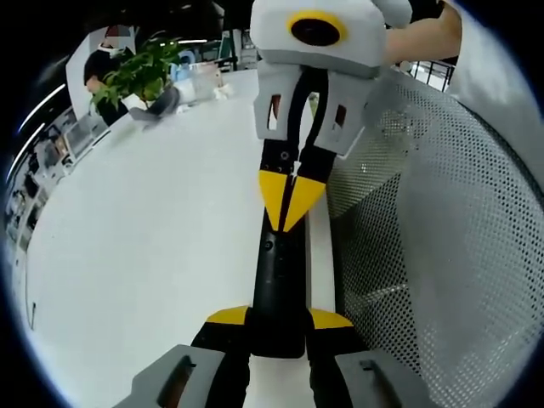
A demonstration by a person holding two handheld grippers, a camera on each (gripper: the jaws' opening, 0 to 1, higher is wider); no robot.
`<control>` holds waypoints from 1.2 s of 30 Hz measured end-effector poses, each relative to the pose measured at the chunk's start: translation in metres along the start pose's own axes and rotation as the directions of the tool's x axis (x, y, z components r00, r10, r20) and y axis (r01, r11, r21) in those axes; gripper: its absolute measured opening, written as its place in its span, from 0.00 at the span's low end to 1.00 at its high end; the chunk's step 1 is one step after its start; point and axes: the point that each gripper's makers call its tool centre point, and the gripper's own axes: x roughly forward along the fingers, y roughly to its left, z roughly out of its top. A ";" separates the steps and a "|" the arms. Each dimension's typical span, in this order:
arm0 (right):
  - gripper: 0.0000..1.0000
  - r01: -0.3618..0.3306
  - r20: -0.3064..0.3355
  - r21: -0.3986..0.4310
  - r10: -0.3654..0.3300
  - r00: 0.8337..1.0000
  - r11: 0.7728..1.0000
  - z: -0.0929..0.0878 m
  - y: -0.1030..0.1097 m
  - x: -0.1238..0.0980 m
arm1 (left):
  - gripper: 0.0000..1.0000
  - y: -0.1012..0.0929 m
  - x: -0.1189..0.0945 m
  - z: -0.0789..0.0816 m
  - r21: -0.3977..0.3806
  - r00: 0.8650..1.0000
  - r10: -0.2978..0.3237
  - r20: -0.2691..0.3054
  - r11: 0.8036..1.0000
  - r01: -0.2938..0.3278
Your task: Press the specified remote control buttons in sequence, fully releasing each button before pressing the next.
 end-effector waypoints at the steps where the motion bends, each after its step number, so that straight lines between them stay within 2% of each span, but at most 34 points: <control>1: 0.00 0.000 0.002 0.001 0.000 1.000 1.000 0.000 0.000 0.000 | 0.24 0.000 0.000 0.000 -0.001 1.000 0.000 -0.002 1.000 0.000; 25: 0.00 0.000 -0.006 0.022 0.000 1.000 1.000 -0.010 -0.001 -0.006 | 0.24 -0.001 0.001 0.000 -0.007 1.000 0.003 -0.010 1.000 -0.003; 36: 0.00 -0.020 -0.087 -0.013 0.019 0.996 1.000 -0.008 0.000 -0.004 | 0.24 -0.001 0.000 0.000 -0.009 1.000 0.001 -0.007 1.000 -0.001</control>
